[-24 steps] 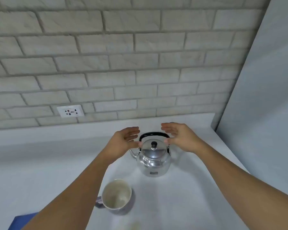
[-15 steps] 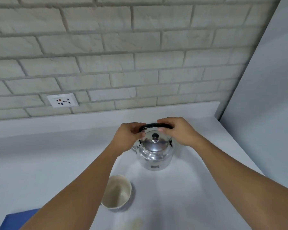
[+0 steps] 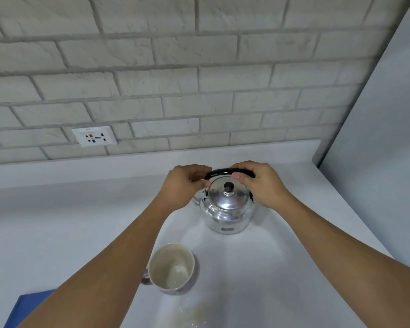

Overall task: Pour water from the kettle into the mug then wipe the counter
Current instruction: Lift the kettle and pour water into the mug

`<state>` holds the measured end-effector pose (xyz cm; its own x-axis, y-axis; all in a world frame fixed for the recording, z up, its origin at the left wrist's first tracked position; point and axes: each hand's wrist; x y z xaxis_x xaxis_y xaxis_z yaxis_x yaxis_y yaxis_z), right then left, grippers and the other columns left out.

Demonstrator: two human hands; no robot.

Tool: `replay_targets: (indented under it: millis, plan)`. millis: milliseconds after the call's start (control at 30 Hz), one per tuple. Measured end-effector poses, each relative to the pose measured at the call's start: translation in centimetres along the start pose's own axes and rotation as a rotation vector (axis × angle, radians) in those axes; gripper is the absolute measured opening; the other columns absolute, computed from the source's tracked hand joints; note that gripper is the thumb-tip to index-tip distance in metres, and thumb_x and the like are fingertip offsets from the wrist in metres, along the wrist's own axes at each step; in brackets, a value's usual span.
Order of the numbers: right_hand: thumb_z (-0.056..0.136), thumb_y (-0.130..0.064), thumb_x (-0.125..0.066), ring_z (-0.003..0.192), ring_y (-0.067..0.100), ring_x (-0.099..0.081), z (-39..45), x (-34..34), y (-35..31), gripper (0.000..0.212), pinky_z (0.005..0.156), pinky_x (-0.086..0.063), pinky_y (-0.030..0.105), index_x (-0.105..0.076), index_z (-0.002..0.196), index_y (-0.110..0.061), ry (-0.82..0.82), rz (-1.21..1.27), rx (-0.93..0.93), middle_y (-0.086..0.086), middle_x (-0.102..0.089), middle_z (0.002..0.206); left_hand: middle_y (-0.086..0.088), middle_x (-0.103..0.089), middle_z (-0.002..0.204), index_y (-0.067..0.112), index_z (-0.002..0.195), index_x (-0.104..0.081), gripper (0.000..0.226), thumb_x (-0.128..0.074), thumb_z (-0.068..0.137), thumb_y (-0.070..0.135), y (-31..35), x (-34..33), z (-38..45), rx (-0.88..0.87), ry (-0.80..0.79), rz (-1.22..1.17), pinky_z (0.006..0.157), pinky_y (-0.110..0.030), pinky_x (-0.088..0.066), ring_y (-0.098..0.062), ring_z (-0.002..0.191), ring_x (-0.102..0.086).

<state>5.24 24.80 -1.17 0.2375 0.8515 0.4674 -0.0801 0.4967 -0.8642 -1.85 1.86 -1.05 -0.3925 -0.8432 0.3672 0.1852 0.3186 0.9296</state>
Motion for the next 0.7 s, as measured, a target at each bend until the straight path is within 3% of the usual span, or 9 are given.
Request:
replay_targets:
  millis: [100, 267, 467, 600, 700]
  plan:
    - [0.093, -0.019, -0.07, 0.077, -0.014, -0.063, -0.8, 1.1, -1.6, 0.019, 0.07, -0.042, 0.001, -0.072, 0.101, -0.036, 0.035, 0.001, 0.047, -0.037, -0.07, 0.081, 0.009, -0.079, 0.119, 0.019, 0.124, -0.076, 0.039, -0.084, 0.087, 0.008, 0.7, 2.3, -1.6, -0.069, 0.017, -0.012, 0.108, -0.026, -0.053, -0.005, 0.115, -0.072]
    - [0.092, -0.02, -0.072, 0.088, -0.004, -0.069, -2.6, 3.1, -4.7, 0.017, 0.078, -0.047, 0.007, -0.075, 0.1, -0.035, 0.049, 0.046, 0.114, -0.022, -0.076, 0.095, 0.014, -0.076, 0.127, 0.022, 0.126, -0.074, 0.047, -0.088, 0.081, 0.021, 0.8, 6.6, -6.4, -0.136, -0.022, -0.011, 0.107, -0.016, -0.049, -0.004, 0.121, -0.069]
    - [0.092, -0.019, -0.072, 0.093, 0.003, -0.068, -5.2, 4.8, -7.6, 0.019, 0.085, -0.048, 0.012, -0.076, 0.099, -0.036, 0.027, 0.031, 0.174, -0.012, -0.077, 0.097, 0.014, -0.071, 0.135, 0.032, 0.131, -0.07, 0.058, -0.09, 0.076, 0.031, -2.1, 9.2, -12.9, -0.086, -0.089, 0.011, 0.113, -0.027, -0.047, -0.009, 0.129, -0.065]
    - [0.092, -0.028, -0.07, 0.089, 0.001, -0.067, -7.3, 5.4, -9.2, 0.018, 0.08, -0.048, 0.009, -0.075, 0.097, -0.045, 0.014, -0.008, 0.209, -0.015, -0.075, 0.095, 0.017, -0.068, 0.139, 0.038, 0.133, -0.068, 0.062, -0.093, 0.078, 0.024, -5.4, 9.0, -16.2, -0.008, -0.109, 0.035, 0.117, -0.035, -0.043, -0.008, 0.132, -0.062]
    - [0.086, -0.041, -0.068, 0.09, 0.002, -0.067, -8.9, 5.3, -10.3, 0.015, 0.081, -0.046, 0.007, -0.076, 0.098, -0.042, -0.011, -0.011, 0.224, -0.013, -0.075, 0.096, 0.018, -0.066, 0.141, 0.043, 0.136, -0.064, 0.072, -0.095, 0.073, 0.028, -7.4, 8.5, -18.0, 0.056, -0.124, 0.029, 0.118, -0.034, -0.041, -0.007, 0.135, -0.059]
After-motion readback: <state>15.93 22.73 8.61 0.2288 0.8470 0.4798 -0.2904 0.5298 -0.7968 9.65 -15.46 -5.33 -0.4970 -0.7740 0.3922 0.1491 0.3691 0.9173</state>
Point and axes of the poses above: each hand's wrist, its own z-axis towards the middle knuckle, its own x-axis out of the back of the hand, y = z × x
